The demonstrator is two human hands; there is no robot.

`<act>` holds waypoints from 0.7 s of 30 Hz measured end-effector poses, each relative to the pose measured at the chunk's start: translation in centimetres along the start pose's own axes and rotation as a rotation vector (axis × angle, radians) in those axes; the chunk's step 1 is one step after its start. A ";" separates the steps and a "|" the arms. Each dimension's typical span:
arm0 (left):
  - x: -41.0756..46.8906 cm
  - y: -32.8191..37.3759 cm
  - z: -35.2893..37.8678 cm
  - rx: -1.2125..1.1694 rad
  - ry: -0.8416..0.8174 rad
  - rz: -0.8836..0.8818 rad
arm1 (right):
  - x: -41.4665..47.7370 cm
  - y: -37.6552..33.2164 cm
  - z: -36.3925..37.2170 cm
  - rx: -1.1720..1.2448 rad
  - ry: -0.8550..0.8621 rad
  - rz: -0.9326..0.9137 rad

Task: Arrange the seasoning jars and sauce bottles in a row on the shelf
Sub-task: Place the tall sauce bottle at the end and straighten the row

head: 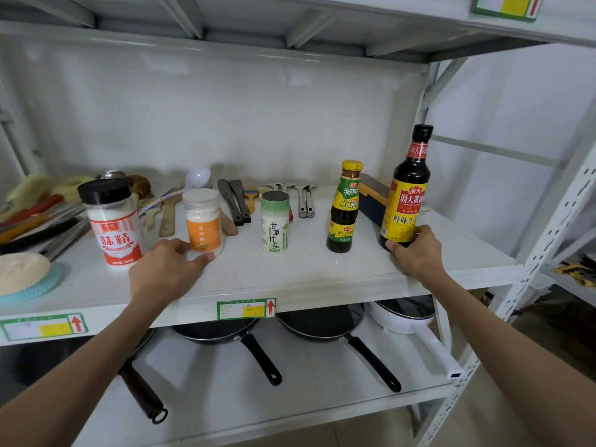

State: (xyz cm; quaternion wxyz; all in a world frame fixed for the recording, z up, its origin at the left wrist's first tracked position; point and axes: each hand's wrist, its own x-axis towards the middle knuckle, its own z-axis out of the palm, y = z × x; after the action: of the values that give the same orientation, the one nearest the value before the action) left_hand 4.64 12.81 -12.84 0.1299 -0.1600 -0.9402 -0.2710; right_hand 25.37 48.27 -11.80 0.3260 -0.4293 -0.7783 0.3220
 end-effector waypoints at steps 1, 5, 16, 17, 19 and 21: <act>0.0 0.0 0.0 -0.003 -0.001 0.001 | 0.0 0.0 -0.1 0.003 0.000 0.006; -0.1 0.0 -0.1 -0.008 0.004 0.005 | 0.2 0.0 -0.2 0.021 0.009 0.031; -0.2 0.1 -0.3 -0.009 -0.001 -0.003 | 0.2 0.0 -0.2 0.048 0.048 0.074; -0.2 0.1 -0.3 -0.010 -0.003 -0.005 | 0.2 0.0 -0.2 0.050 0.048 0.074; -0.3 0.2 -0.3 -0.013 -0.002 -0.003 | 0.2 0.0 -0.2 0.049 0.047 0.073; -0.3 0.2 -0.3 -0.018 0.001 -0.003 | 0.2 0.0 -0.1 0.051 0.047 0.074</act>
State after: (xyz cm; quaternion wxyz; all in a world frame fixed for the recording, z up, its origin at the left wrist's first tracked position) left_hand 5.05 12.75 -12.60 0.1283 -0.1595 -0.9380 -0.2796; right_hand 25.37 48.48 -11.68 0.3429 -0.4569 -0.7454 0.3437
